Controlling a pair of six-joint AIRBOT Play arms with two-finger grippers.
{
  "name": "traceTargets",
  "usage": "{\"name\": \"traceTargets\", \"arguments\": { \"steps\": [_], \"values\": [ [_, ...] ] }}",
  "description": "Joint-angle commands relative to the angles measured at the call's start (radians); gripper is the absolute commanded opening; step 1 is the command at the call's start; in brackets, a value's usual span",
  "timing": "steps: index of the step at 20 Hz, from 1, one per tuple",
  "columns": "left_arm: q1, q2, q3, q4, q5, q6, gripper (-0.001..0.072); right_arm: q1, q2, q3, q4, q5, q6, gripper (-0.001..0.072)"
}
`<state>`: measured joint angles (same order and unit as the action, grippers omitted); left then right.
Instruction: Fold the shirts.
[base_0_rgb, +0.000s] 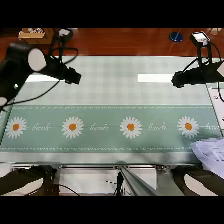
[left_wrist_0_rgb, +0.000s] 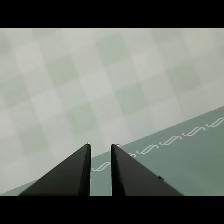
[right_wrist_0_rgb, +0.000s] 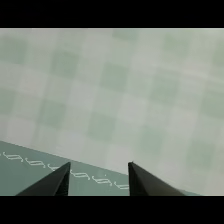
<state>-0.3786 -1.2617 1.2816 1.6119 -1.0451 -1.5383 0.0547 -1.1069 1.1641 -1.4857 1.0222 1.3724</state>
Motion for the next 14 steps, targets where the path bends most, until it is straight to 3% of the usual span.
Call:
{"name": "traceTargets", "arguments": {
  "steps": [1,2,3,4,6,9,10,11,12,14],
  "values": [
    [-0.040,0.125,-0.216,0.040,0.186,-0.064,0.0230,0.017,0.060,-0.059,-0.030,-0.114,0.001,0.0429],
    [-0.024,0.137,-0.243,0.054,0.225,-0.064,0.0395,0.017,0.055,-0.069,-0.032,-0.150,0.002,0.0439],
    [-0.002,0.133,-0.248,0.056,0.267,-0.065,0.0575,0.017,0.038,-0.071,-0.031,-0.171,0.005,0.0497],
    [0.019,0.129,-0.248,0.055,0.327,-0.065,0.0667,0.017,0.016,-0.071,-0.031,-0.174,0.005,0.0541],
    [0.054,0.128,-0.247,0.055,0.428,-0.095,0.0665,0.017,-0.036,-0.071,-0.032,-0.174,0.006,0.0562],
    [0.095,0.128,-0.246,0.054,0.438,-0.218,0.0661,0.017,-0.082,-0.071,-0.035,-0.178,0.043,0.0556],
    [0.101,0.128,-0.246,0.054,0.425,-0.221,0.0622,0.017,-0.083,-0.071,-0.036,-0.179,0.066,0.0552],
    [0.106,0.128,-0.246,0.053,0.411,-0.221,0.0492,0.017,-0.082,-0.071,-0.044,-0.178,0.084,0.0552],
    [0.106,0.127,-0.246,0.053,0.405,-0.221,0.0458,0.017,-0.082,-0.071,-0.043,-0.177,0.085,0.0552],
    [0.104,0.126,-0.246,0.053,0.405,-0.221,0.0459,0.017,-0.082,-0.071,-0.042,-0.175,0.084,0.0552]
  ]
}}
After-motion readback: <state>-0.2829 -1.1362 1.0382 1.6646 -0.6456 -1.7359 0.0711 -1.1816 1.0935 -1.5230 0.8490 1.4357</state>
